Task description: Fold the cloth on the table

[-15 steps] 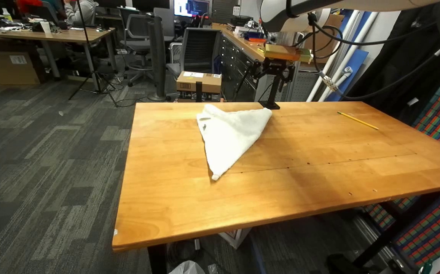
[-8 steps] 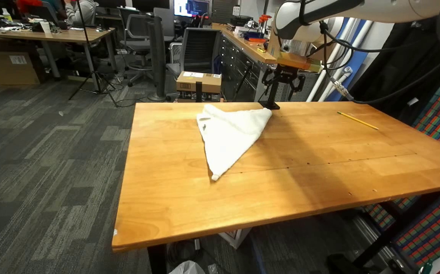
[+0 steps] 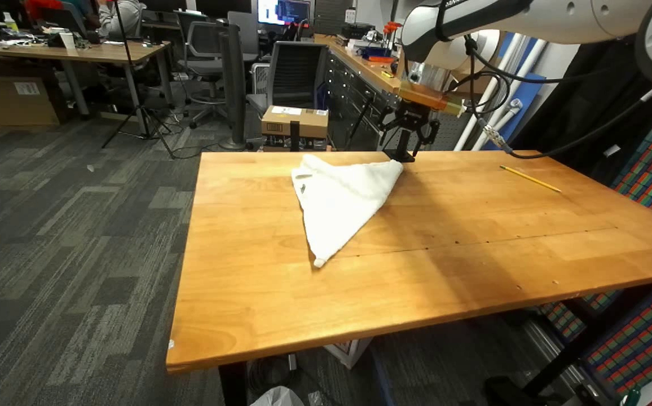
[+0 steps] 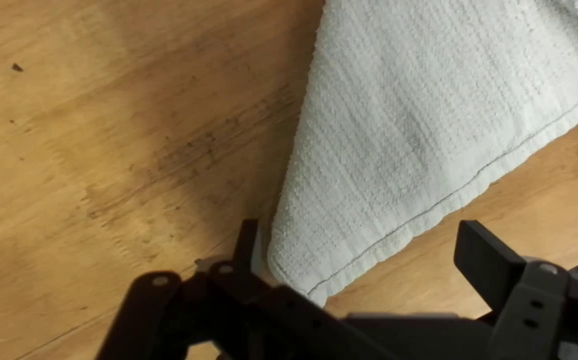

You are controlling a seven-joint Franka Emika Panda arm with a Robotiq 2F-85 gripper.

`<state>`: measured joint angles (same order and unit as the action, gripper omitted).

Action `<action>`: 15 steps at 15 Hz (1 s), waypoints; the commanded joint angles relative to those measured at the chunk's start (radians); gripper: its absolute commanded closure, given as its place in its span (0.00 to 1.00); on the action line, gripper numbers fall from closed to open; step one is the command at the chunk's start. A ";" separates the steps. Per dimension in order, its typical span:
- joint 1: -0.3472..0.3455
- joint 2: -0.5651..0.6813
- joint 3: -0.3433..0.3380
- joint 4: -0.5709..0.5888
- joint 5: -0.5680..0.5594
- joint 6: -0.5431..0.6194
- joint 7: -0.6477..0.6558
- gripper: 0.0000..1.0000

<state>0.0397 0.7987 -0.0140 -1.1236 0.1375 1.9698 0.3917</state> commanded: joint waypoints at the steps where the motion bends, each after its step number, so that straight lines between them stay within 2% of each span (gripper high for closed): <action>1: -0.021 0.036 0.012 0.053 0.053 -0.003 0.019 0.00; 7: -0.048 0.098 0.003 0.129 0.065 -0.026 0.023 0.00; 15: -0.053 0.205 -0.001 0.294 0.046 -0.085 0.027 0.00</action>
<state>-0.0112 0.9322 -0.0143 -0.9566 0.1834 1.9380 0.4032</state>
